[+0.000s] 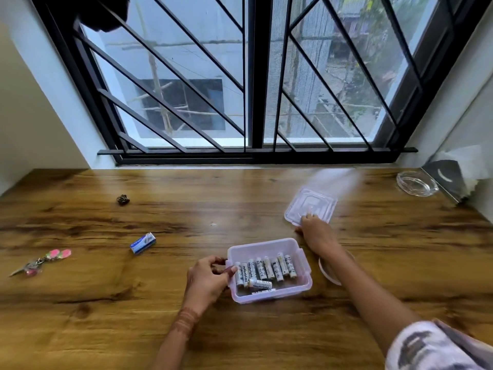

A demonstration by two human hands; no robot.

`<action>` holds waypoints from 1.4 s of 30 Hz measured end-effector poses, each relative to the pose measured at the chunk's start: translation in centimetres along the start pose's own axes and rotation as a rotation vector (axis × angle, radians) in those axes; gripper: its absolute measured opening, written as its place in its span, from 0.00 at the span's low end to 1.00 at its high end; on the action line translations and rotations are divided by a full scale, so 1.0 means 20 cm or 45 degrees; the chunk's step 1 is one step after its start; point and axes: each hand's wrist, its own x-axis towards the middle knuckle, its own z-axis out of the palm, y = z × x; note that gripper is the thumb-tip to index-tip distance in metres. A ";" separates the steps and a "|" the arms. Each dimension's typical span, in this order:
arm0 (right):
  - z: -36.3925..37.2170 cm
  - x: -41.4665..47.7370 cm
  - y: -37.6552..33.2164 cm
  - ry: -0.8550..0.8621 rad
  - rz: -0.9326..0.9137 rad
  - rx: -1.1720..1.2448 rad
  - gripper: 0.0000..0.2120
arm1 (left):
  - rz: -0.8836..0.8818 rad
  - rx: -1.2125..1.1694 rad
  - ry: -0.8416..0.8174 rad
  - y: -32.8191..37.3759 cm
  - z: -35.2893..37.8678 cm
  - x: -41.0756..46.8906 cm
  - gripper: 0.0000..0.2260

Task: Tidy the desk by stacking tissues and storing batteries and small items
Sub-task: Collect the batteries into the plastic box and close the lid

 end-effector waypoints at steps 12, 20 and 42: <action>-0.27 -0.27 -0.12 0.764 0.280 1.617 0.09 | -0.010 -0.189 0.022 -0.03 0.01 -0.01 0.15; -0.27 -0.52 -0.19 0.016 0.521 2.106 0.14 | -0.102 -0.326 0.008 -0.01 -0.01 -0.04 0.29; -0.13 -0.55 -0.20 0.054 0.544 1.185 0.12 | -0.097 -0.161 0.067 -0.09 0.07 -0.01 0.21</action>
